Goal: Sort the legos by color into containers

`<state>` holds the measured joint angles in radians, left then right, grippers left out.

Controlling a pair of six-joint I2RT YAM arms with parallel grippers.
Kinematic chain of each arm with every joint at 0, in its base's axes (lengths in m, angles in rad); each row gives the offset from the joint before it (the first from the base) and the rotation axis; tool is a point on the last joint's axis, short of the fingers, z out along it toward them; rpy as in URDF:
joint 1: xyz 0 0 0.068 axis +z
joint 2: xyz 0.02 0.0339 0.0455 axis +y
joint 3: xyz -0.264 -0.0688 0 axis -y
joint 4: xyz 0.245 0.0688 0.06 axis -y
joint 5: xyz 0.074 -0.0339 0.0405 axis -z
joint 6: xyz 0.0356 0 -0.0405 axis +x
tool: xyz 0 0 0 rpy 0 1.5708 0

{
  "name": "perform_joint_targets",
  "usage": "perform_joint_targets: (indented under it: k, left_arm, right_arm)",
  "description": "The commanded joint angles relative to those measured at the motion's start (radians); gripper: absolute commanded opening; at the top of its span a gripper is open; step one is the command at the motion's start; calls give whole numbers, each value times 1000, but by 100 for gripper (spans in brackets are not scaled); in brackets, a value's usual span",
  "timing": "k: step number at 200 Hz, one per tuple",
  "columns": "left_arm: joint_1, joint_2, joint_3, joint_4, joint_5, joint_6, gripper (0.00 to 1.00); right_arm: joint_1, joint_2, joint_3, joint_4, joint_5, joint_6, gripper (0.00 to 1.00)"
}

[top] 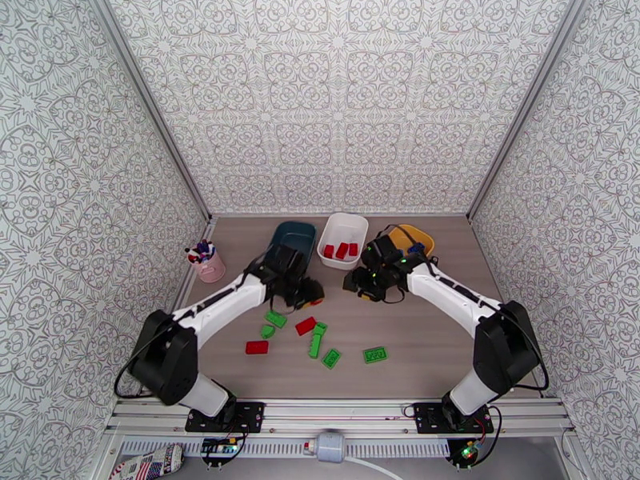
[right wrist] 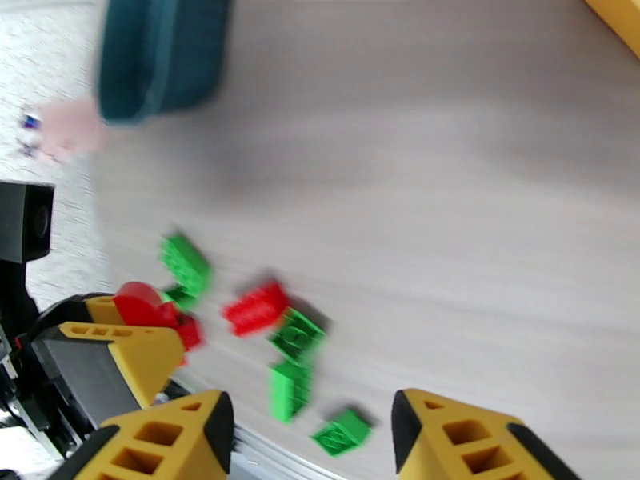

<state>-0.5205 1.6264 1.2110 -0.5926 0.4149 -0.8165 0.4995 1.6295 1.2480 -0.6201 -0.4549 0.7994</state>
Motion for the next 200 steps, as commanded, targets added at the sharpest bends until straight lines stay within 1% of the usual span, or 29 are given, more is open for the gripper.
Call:
perform_joint_targets:
  k: [1, 18, 32, 53, 64, 72, 84, 88, 108, 126, 151, 181, 200]
  left_arm:
    - [23, 111, 126, 45, 82, 26, 41]
    - [43, 203, 247, 52, 101, 17, 41]
    - [58, 282, 348, 45, 96, 10, 42]
    - [86, 401, 493, 58, 103, -27, 42]
    - [99, 462, 565, 67, 114, -51, 43]
    - [105, 503, 627, 66, 123, -63, 47]
    - [109, 558, 717, 39, 132, -66, 60]
    - [110, 574, 747, 21, 131, -62, 63]
    - [105, 595, 838, -45, 120, -32, 75]
    - [97, 572, 828, -84, 90, -1, 77]
    - [76, 473, 734, -130, 22, 72, 77]
    - [50, 299, 550, -197, -80, 176, 78]
    - [42, 157, 401, -227, -134, 224, 80]
  right_arm:
    - [-48, -3, 20, 74, -89, 47, 58]
    - [-89, -14, 28, 65, -94, 46, 58]
    - [-119, -32, 27, 48, -94, 40, 58]
    - [-152, -52, 23, 11, -84, 19, 58]
    - [-163, -64, 17, -2, -82, 14, 59]
    - [-167, -71, 12, -6, -82, 13, 59]
    - [-170, -80, 5, -18, -76, 10, 59]
    - [-170, -83, 7, -23, -73, 8, 59]
    - [-170, -96, 1, -55, -53, -10, 59]
    - [-170, -114, -10, -80, -32, -27, 60]
    - [-170, -132, -36, -111, -14, -54, 61]
    - [-151, -150, -59, -148, 11, -87, 61]
    - [-111, -149, -63, -174, 37, -103, 62]
